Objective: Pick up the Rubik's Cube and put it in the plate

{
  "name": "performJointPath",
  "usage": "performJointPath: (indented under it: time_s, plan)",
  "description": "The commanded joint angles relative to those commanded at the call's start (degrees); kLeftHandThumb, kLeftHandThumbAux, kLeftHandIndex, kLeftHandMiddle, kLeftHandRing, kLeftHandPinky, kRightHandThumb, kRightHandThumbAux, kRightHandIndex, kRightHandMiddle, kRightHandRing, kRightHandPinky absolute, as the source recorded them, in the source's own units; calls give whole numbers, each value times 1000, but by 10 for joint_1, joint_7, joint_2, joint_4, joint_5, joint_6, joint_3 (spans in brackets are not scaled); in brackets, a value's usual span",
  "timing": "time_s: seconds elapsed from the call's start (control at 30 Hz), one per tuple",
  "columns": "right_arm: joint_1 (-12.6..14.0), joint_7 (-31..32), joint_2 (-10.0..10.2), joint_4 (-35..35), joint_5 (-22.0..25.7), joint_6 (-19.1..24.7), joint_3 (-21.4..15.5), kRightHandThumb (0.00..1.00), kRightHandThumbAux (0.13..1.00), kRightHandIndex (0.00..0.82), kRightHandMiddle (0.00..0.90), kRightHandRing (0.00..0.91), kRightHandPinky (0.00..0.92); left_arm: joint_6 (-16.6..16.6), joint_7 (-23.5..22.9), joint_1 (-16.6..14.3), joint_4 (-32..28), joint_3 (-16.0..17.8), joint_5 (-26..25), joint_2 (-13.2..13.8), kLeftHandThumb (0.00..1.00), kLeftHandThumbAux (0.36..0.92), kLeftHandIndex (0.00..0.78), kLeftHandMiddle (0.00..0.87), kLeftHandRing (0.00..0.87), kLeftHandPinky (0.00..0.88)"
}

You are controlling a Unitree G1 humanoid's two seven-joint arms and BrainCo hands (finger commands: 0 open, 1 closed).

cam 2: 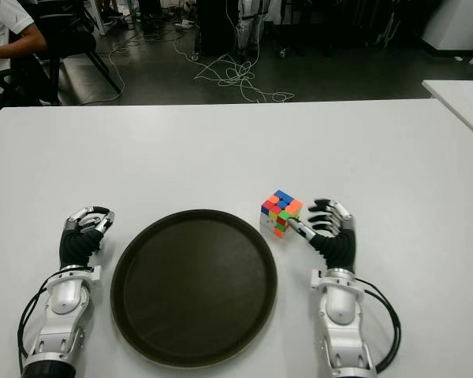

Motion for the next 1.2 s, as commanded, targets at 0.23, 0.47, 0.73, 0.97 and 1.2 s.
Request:
performJointPath:
  time_s: [0.23,0.47,0.73,0.97,1.2]
  plan:
    - [0,-6,-3,6,-14,-7,2,0,730,3,13,12,6,6,-2,3,-8,-1,-2,-2,719,698,446,825,837,830]
    - [0,-14,-7,11,-31,-15,4,0,749,0,0,0,0,7,-1,5,-11,-4,4,-1,718,699,445,822,834,828]
    - [0,-16,-13,11,-45,-19,8,0,763,0,0,0,0,3,2,4,-10,-6,9,0,718,700,445,818,831,825]
    - [-1,-16,-24,11,-66,-18,15,0,776,0,0,0,0,4,6,3,-10,-6,11,-2,718,700,445,817,831,824]
    - [-3,-12,-38,5,-92,-9,27,0,796,0,0,0,0,7,3,3,-12,-7,7,-2,717,700,445,818,830,820]
